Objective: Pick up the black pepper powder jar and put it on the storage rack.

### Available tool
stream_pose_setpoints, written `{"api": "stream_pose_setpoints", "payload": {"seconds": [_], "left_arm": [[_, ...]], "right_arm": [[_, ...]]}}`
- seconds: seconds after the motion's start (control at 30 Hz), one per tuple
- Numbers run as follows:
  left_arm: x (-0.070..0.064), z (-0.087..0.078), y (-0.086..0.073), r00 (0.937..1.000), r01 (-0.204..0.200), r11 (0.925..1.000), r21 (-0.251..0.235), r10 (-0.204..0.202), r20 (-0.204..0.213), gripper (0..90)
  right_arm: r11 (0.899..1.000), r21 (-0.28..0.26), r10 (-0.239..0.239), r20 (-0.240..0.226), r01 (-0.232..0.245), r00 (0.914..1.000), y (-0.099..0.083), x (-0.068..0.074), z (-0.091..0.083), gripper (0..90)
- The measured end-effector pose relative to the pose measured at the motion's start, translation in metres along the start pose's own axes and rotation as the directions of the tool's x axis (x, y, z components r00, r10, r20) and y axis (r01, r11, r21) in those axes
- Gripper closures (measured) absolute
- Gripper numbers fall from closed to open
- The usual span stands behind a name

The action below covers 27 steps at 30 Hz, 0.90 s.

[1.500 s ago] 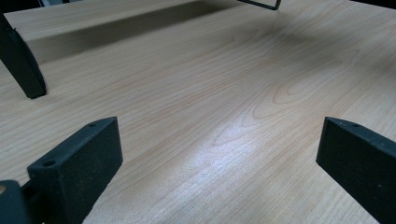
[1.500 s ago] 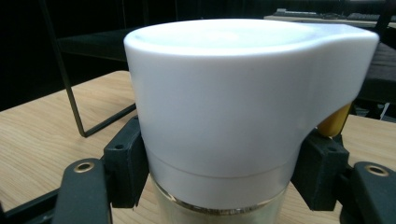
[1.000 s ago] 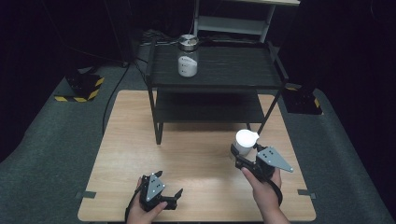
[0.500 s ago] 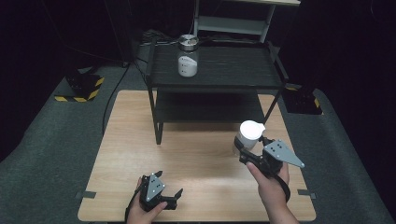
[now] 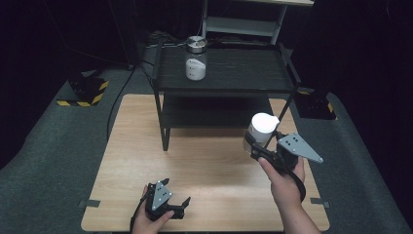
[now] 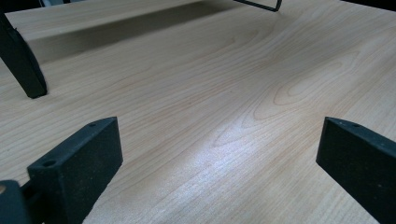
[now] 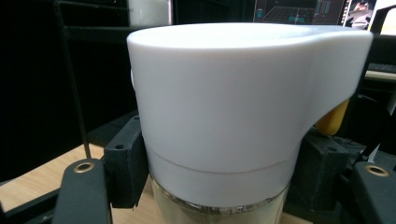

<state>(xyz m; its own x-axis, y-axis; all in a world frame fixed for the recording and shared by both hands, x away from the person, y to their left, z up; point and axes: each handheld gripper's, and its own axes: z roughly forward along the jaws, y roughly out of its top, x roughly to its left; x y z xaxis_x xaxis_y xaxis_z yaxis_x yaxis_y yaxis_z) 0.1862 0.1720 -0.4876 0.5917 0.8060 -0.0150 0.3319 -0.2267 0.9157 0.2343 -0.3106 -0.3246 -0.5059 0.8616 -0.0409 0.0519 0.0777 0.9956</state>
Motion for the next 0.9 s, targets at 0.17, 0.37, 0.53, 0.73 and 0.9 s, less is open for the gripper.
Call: {"api": "stream_pose_setpoints", "payload": {"seconds": [0.17, 0.37, 0.53, 0.73, 0.9], "left_arm": [[0.0, 0.0, 0.0, 1.0, -0.001, 1.0, 0.0, 0.001, 0.003, 0.6], [0.001, 0.0, 0.0, 1.0, -0.002, 1.0, 0.002, 0.002, 0.005, 0.6], [0.001, 0.0, 0.0, 1.0, -0.002, 1.0, -0.001, 0.002, 0.007, 0.6], [0.0, 0.0, 0.0, 0.9999, -0.012, 0.9999, 0.0, 0.012, 0.007, 0.6], [0.0, 0.0, 0.001, 0.9997, -0.022, 0.9998, 0.002, 0.022, 0.014, 0.6]], "right_arm": [[1.0, -0.01, -0.002, 0.011, 0.002, 0.9999, 0.013, -0.002, 0.003, 30.7], [1.0, -0.024, -0.009, 0.022, 0.009, 0.9997, 0.032, -0.004, 0.009, 30.8], [0.999, -0.029, -0.012, 0.029, 0.013, 0.9995, 0.043, -0.005, 0.016, 30.8], [1.0, -0.028, -0.007, 0.041, 0.008, 0.9991, 0.053, -0.007, 0.023, 30.8], [0.999, -0.035, 0.002, 0.057, 0.0, 0.9984, 0.067, -0.01, 0.032, 30.8]]}}
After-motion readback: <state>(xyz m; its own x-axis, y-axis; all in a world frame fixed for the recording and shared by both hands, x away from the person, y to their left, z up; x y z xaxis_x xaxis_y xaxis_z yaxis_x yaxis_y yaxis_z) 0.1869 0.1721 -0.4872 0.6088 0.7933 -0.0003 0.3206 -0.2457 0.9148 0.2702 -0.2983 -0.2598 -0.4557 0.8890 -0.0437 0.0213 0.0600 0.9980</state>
